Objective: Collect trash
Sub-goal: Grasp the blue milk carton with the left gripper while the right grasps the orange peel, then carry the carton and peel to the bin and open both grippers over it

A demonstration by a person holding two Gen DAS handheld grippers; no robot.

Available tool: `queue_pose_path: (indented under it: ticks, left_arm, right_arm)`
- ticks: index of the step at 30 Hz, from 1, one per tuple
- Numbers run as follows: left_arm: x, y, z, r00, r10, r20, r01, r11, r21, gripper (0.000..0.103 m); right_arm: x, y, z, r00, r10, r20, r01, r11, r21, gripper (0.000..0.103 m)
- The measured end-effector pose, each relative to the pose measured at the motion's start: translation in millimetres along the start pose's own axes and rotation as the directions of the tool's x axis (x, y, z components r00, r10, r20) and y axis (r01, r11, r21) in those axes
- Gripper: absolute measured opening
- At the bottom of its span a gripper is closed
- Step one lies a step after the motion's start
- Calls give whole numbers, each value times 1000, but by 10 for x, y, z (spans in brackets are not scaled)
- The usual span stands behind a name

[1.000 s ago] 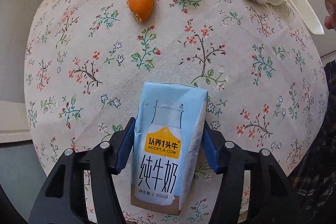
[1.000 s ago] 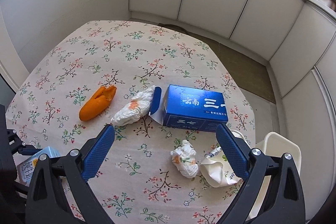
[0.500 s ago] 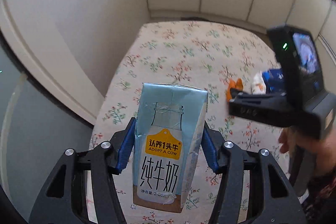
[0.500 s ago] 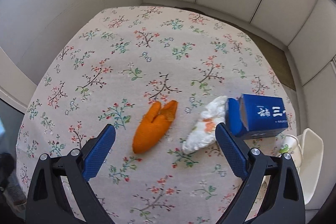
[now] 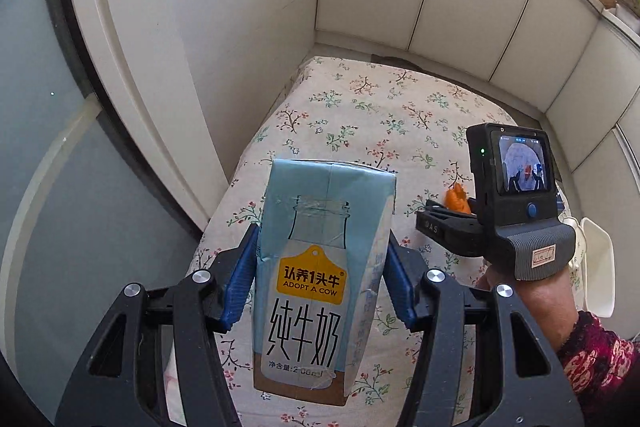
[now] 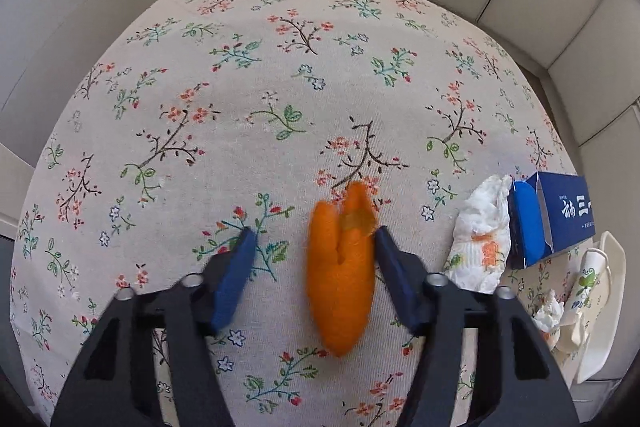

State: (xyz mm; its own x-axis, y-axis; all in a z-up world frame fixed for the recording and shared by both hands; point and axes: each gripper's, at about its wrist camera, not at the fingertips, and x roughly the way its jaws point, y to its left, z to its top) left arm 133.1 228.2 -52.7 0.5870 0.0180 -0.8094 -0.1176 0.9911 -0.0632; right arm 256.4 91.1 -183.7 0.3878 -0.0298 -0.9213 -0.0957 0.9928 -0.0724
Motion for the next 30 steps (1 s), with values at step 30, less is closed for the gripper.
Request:
queue_pose_path:
  ticks: [30]
  left_arm:
    - [-729, -844, 232, 960, -74, 269, 100, 992, -82, 55]
  right_arm:
    - [-1875, -1112, -344, 891, 167, 423, -187, 982, 7, 15]
